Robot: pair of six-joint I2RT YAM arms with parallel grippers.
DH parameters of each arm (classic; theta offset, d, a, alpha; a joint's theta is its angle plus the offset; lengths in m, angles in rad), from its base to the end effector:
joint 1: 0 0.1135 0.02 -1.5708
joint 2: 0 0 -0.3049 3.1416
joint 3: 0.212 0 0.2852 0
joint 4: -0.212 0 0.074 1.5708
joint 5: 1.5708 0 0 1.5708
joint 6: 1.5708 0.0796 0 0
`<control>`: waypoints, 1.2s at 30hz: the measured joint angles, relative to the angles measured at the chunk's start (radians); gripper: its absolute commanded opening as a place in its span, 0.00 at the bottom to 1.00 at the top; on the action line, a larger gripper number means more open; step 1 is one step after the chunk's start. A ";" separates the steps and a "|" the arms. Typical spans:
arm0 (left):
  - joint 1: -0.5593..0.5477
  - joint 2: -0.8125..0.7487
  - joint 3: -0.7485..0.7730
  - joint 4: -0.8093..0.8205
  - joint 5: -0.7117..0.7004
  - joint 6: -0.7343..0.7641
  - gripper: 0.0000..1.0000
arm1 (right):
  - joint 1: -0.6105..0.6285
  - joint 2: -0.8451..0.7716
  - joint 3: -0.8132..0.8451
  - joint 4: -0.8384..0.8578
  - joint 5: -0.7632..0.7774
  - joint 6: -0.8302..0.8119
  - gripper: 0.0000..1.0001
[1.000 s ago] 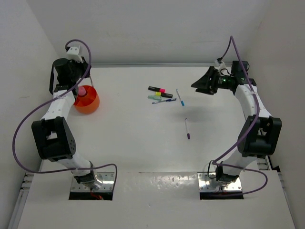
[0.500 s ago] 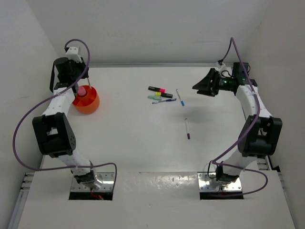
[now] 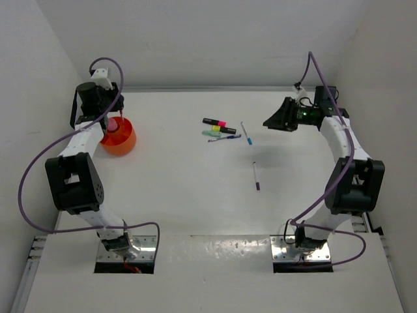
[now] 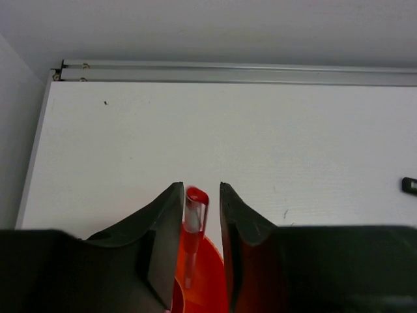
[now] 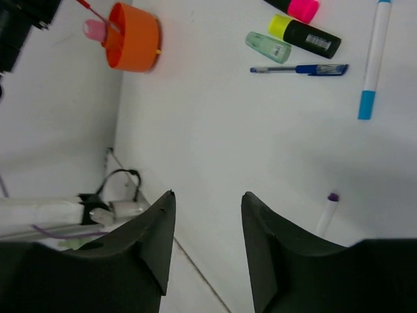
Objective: Sort the stationery into containers
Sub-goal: Place the pen in the storage box, then pick up the pen from the center of the board.
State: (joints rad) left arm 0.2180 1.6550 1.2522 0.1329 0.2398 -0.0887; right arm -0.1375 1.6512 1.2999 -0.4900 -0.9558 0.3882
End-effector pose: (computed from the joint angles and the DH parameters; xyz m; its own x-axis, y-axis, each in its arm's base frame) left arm 0.4644 0.0835 0.3229 -0.2605 -0.1458 -0.9544 -0.0097 0.9889 -0.1485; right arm 0.4119 0.0086 0.2884 -0.8577 0.3392 -0.3864 -0.1464 0.5594 0.8159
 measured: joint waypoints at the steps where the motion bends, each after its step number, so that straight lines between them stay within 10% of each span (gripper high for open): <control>1: 0.000 0.000 -0.001 0.000 0.002 0.000 0.47 | 0.008 0.000 0.000 -0.005 0.014 -0.019 0.37; 14: 0.000 -0.079 0.014 -0.038 0.049 -0.021 0.58 | 0.232 0.244 0.298 -0.179 0.295 -0.534 0.24; 24: -0.017 -0.259 0.076 -0.146 0.360 0.057 0.66 | 0.349 0.471 0.507 -0.354 0.436 -0.983 0.24; 36: -0.081 -0.283 0.022 -0.231 0.449 0.107 0.67 | 0.399 0.570 0.497 -0.330 0.480 -1.136 0.26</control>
State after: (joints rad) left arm 0.1371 1.3724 1.2743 -0.0982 0.6888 0.0181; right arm 0.2619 2.2211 1.7973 -0.8204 -0.4755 -0.7483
